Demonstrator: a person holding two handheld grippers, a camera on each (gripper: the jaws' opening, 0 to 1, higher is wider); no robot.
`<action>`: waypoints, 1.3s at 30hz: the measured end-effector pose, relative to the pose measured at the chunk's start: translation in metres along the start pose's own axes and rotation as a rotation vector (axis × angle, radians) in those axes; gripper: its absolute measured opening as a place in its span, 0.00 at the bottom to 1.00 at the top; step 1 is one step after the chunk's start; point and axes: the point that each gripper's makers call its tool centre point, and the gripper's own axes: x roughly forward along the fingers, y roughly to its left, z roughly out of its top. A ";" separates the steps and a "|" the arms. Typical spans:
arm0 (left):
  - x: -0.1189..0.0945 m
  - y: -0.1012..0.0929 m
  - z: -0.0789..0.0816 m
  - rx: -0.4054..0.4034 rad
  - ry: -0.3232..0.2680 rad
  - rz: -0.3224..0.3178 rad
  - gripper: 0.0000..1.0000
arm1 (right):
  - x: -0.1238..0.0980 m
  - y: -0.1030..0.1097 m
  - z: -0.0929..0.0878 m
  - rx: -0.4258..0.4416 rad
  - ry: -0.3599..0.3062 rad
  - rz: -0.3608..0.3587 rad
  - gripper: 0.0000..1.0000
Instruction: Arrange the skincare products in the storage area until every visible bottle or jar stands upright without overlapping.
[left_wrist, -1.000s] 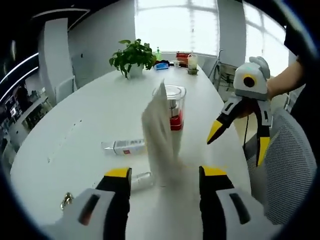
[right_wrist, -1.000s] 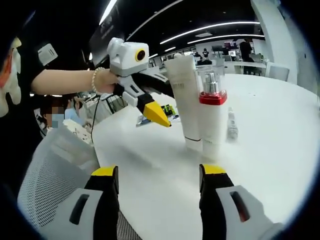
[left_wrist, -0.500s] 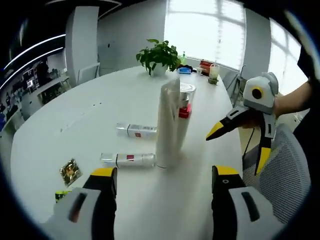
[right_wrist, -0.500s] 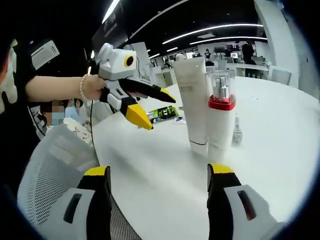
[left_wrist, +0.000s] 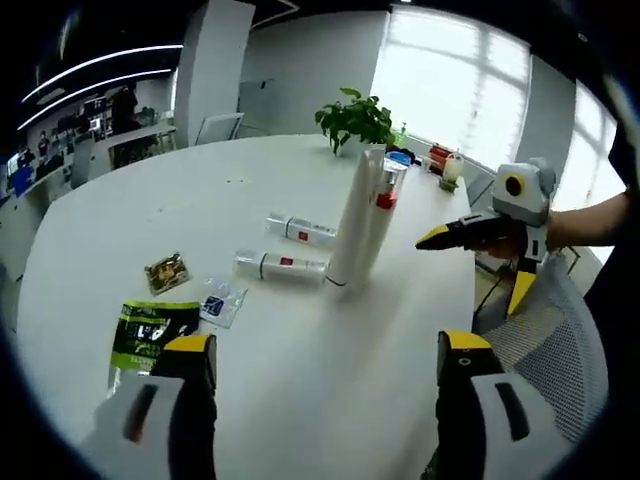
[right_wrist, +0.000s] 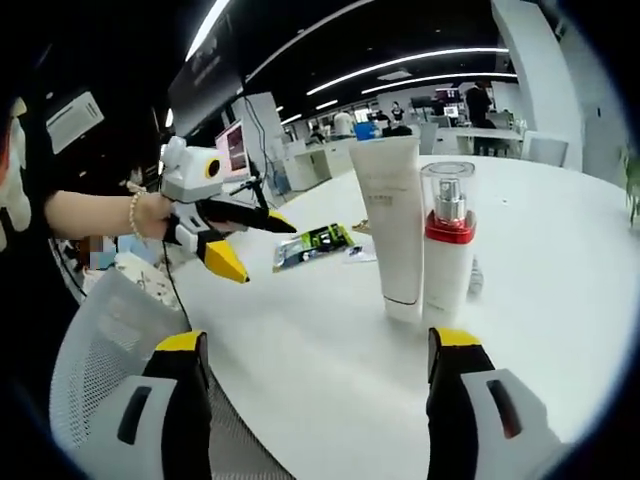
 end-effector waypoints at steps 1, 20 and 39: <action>-0.004 0.001 0.000 -0.003 -0.006 0.008 0.87 | 0.001 0.000 0.000 0.003 0.004 -0.006 0.91; -0.064 0.007 -0.025 -0.069 -0.016 0.053 0.94 | -0.013 0.007 0.003 0.020 -0.024 -0.107 1.00; -0.083 -0.013 -0.045 -0.173 -0.032 0.134 0.99 | -0.041 -0.013 0.002 0.007 -0.005 -0.111 1.00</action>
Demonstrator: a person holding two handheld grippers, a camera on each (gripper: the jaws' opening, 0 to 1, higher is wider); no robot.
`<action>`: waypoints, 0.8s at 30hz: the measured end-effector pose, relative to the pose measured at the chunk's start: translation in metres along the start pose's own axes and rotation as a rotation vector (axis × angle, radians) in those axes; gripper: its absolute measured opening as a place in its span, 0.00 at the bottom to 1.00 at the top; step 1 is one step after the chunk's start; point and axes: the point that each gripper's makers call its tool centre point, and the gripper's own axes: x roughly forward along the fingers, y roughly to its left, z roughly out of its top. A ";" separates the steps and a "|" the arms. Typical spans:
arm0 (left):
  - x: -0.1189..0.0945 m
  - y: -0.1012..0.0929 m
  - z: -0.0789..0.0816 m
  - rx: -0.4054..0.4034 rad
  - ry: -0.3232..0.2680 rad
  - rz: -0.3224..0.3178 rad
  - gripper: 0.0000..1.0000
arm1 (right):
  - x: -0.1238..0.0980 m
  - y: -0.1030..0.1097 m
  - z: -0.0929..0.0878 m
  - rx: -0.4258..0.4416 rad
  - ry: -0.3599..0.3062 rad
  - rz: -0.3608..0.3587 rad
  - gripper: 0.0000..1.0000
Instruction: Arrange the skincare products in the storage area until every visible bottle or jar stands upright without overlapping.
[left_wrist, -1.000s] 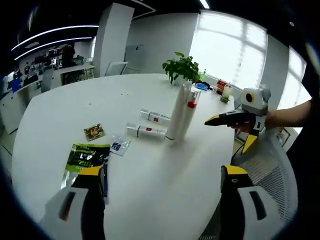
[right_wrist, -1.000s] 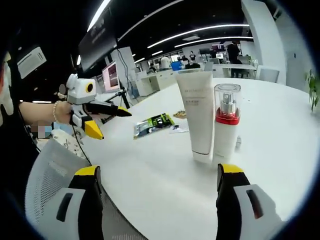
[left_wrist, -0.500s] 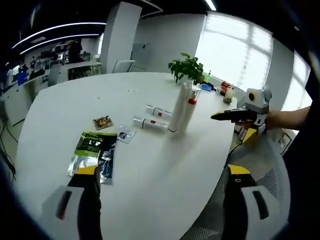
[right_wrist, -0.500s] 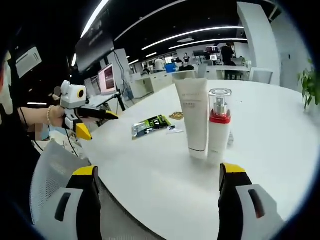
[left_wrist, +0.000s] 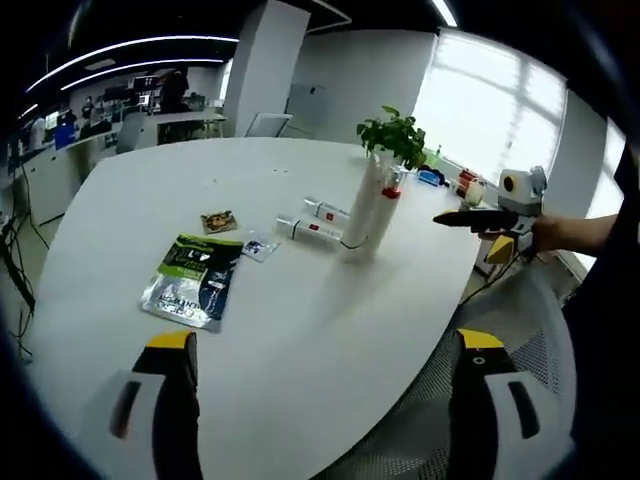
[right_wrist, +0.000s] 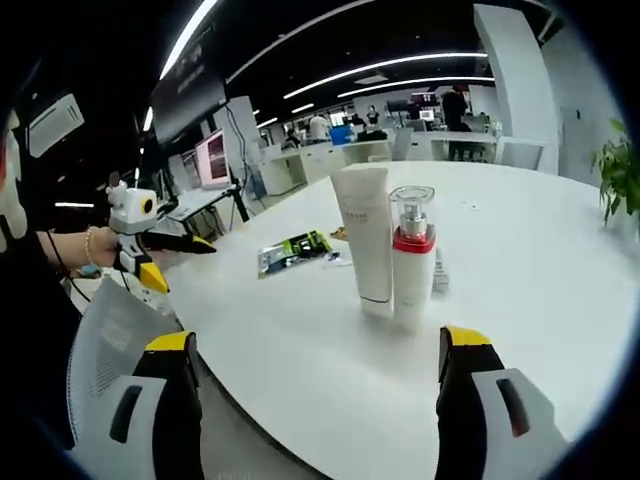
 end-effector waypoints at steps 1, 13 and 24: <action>0.001 0.001 0.001 -0.008 -0.006 0.009 0.99 | -0.001 -0.002 -0.002 0.003 -0.002 -0.002 1.00; 0.001 0.011 0.004 -0.021 0.001 0.038 0.98 | 0.006 -0.022 -0.010 0.065 0.002 -0.037 0.99; 0.010 0.004 0.005 -0.018 0.008 0.010 0.98 | 0.007 -0.031 -0.009 0.064 0.012 -0.044 0.98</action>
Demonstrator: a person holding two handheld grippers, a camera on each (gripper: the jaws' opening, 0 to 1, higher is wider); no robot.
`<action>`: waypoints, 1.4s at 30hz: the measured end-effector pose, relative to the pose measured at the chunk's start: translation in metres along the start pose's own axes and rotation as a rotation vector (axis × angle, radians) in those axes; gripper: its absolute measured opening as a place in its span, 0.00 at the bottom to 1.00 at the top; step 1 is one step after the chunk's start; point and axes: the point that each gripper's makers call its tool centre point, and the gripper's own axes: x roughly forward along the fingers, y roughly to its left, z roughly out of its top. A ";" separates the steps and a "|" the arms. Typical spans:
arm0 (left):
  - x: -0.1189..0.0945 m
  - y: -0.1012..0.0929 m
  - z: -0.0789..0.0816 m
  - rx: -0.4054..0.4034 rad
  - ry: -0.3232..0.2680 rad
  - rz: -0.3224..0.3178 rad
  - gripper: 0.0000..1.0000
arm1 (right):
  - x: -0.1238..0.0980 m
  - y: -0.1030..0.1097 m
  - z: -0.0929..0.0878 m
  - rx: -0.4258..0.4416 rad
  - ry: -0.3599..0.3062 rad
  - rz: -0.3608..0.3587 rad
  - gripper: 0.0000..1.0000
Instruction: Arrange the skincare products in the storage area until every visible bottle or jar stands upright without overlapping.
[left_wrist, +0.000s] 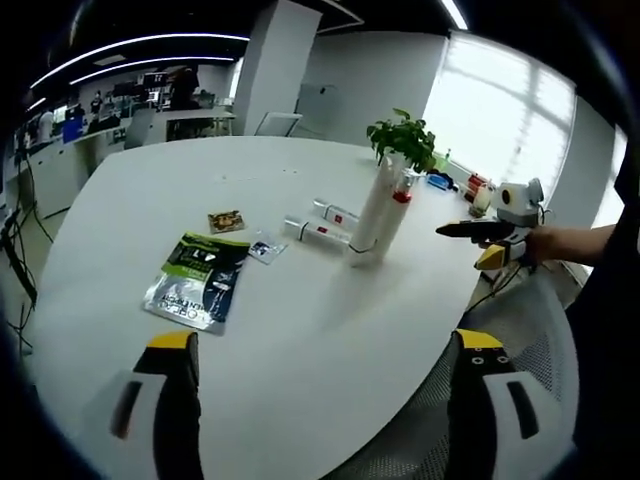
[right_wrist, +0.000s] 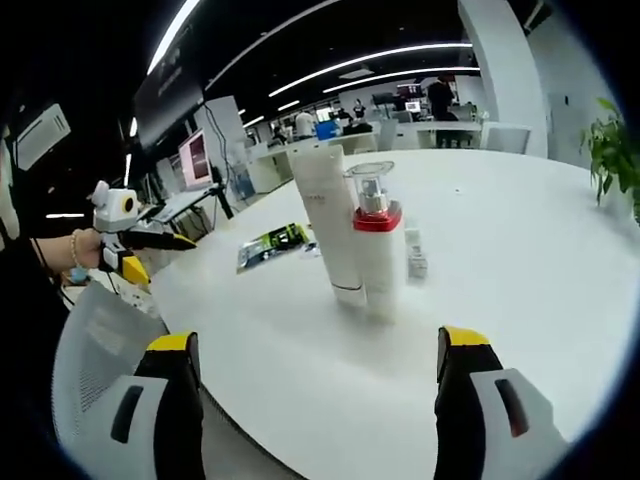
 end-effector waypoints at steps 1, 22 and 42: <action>0.001 0.000 -0.001 0.001 0.002 -0.002 0.98 | -0.001 -0.001 0.003 0.004 -0.007 -0.001 0.98; -0.007 0.005 -0.007 -0.036 -0.007 0.028 0.96 | -0.004 -0.082 0.030 -0.102 0.058 -0.151 0.87; -0.005 0.009 -0.018 -0.073 0.019 0.058 0.95 | 0.039 -0.156 0.050 -0.069 0.196 -0.214 0.72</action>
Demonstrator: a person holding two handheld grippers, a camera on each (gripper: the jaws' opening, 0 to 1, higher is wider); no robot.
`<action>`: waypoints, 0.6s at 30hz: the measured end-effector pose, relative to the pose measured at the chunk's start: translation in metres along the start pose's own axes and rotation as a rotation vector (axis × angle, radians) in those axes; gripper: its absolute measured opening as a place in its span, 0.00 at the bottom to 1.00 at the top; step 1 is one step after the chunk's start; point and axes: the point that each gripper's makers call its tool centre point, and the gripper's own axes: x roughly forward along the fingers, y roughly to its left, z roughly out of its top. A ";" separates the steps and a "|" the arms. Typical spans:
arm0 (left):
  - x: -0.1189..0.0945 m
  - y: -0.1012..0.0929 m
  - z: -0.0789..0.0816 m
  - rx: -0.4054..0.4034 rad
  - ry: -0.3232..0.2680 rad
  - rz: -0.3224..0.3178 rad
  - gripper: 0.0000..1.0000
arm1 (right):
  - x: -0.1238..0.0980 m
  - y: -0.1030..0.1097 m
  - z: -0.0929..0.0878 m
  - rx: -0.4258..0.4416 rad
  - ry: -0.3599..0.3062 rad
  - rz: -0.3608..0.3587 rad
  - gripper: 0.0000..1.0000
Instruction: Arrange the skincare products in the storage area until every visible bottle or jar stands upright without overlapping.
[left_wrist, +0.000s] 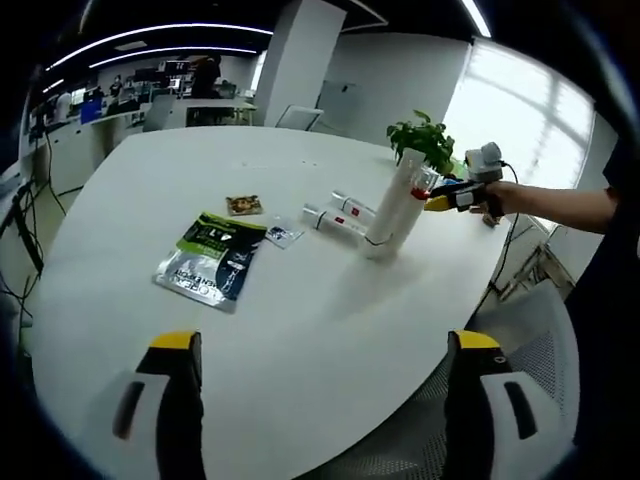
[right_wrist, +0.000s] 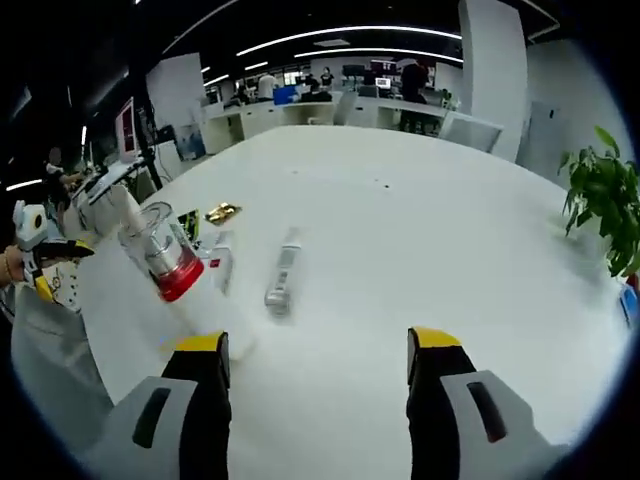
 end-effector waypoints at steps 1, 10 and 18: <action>0.000 0.001 -0.001 0.000 0.001 0.000 0.95 | 0.003 -0.002 0.001 0.003 0.005 0.004 0.73; 0.008 0.006 -0.003 -0.028 0.004 0.004 0.94 | 0.043 -0.003 0.006 -0.012 0.067 0.030 0.70; 0.016 -0.004 -0.001 -0.003 0.017 -0.015 0.94 | 0.074 0.002 0.015 0.028 0.083 0.054 0.62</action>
